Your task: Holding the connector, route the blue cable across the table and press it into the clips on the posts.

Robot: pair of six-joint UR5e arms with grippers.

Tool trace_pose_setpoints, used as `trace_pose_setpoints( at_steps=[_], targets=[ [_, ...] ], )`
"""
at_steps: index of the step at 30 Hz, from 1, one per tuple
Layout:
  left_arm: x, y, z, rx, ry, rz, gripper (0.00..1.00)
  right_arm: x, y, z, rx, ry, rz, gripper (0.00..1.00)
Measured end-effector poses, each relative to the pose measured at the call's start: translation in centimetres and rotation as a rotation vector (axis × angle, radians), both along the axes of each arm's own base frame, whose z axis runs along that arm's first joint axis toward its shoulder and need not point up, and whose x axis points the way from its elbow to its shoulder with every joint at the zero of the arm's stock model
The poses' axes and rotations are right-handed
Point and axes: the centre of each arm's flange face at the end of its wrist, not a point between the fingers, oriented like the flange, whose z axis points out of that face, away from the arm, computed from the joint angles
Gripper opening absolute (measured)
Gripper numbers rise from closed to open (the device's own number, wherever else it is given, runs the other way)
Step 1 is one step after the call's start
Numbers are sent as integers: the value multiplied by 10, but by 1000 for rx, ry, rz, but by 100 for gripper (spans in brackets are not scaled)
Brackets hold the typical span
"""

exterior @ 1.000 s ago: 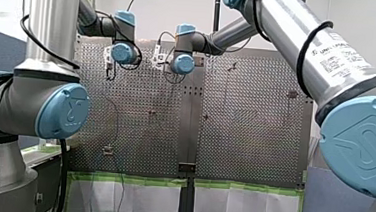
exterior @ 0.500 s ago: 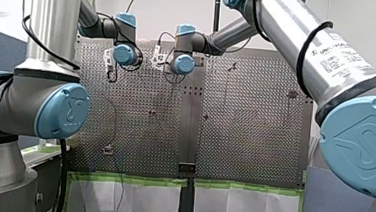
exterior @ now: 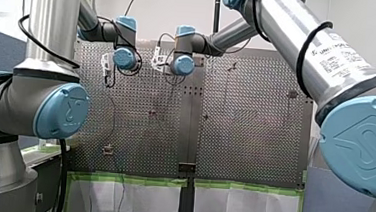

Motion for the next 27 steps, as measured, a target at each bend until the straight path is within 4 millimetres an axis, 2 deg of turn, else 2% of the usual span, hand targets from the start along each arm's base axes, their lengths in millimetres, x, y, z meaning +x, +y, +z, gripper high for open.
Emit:
trace_pose_setpoints(
  at_steps=[13, 23, 27],
  targets=[
    [-18, 0, -42, -4, 17, -1, 0, -5, 3, -25, 29, 37, -5, 0],
    [-26, 1, -103, 2, 95, -3, 0, -16, 9, -63, 75, 97, -10, 0],
    [-26, 3, -122, 2, 118, -3, 0, -21, 13, -78, 95, 121, -10, 0]
  ],
)
